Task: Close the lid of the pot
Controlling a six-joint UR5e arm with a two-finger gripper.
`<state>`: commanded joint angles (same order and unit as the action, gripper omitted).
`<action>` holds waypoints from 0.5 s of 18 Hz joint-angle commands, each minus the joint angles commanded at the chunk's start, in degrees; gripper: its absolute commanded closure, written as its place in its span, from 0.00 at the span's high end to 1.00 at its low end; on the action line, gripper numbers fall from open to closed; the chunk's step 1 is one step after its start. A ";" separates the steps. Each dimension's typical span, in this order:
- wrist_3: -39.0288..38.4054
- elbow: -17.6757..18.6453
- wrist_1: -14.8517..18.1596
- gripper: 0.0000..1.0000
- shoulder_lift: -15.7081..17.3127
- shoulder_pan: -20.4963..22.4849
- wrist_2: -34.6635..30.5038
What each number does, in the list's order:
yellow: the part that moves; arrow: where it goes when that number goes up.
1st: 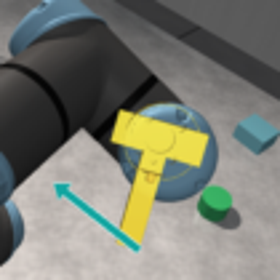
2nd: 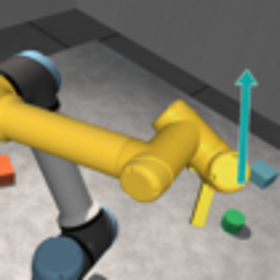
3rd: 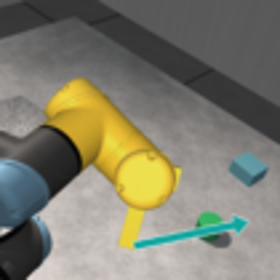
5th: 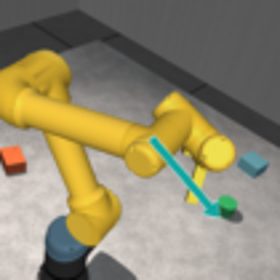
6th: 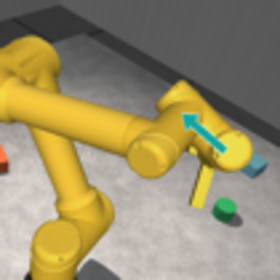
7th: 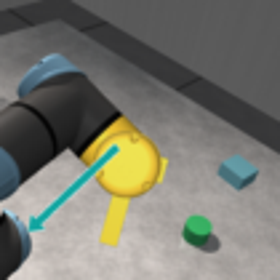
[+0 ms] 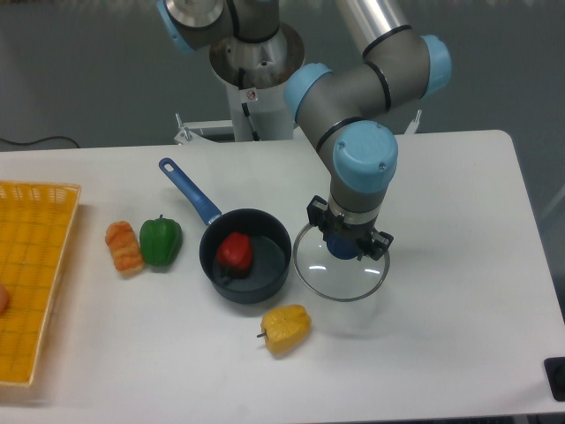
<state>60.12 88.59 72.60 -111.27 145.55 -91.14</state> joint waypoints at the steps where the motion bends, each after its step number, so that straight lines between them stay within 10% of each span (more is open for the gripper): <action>1: 0.00 0.09 -0.09 0.57 0.00 0.00 0.00; 9: -0.09 0.44 0.00 0.57 1.05 -0.18 -0.44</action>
<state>60.03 89.03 72.60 -110.22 145.37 -91.58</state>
